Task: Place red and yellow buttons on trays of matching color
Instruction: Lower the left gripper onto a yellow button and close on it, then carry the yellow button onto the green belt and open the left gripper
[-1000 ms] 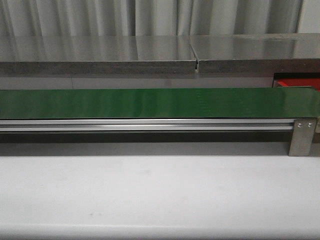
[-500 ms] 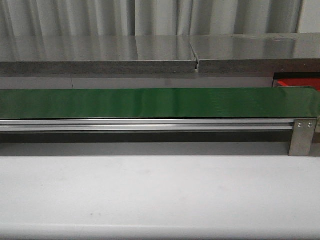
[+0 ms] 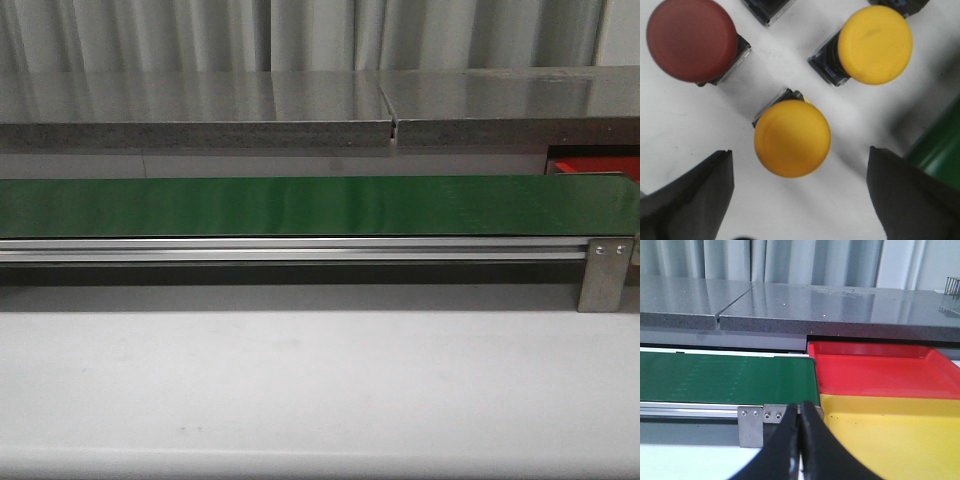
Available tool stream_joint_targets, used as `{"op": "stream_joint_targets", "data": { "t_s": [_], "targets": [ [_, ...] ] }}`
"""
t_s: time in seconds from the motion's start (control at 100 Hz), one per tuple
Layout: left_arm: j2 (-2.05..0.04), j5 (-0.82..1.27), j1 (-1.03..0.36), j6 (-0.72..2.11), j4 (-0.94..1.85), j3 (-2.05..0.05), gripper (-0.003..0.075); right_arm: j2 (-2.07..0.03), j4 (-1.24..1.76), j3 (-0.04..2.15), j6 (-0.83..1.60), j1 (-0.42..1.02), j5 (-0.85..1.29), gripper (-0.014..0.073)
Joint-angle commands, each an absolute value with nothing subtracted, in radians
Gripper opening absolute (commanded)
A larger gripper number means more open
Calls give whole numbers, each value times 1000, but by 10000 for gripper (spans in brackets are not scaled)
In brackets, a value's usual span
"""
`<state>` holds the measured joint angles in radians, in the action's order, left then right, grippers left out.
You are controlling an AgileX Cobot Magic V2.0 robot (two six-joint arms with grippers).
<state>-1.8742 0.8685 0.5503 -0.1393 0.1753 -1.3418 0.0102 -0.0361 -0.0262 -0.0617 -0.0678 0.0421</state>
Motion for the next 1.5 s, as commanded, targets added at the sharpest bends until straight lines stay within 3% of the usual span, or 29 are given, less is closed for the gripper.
{"op": "stream_joint_targets", "data": {
  "t_s": [0.0, 0.13, 0.65, 1.49],
  "targets": [
    [-1848, 838, 553, -154, 188, -1379, 545, 28, -44, -4, -57, -73, -37, -117],
    [-1867, 814, 553, -156, 186, -1379, 521, 28, -44, -4, -57, -73, -37, -117],
    [-1876, 766, 553, -156, 184, -1379, 240, 28, -44, -4, -57, -73, -37, -117],
    [-1642, 936, 514, -124, 189, -1420, 239, 28, -44, -4, -57, -73, -37, -117]
  ]
}}
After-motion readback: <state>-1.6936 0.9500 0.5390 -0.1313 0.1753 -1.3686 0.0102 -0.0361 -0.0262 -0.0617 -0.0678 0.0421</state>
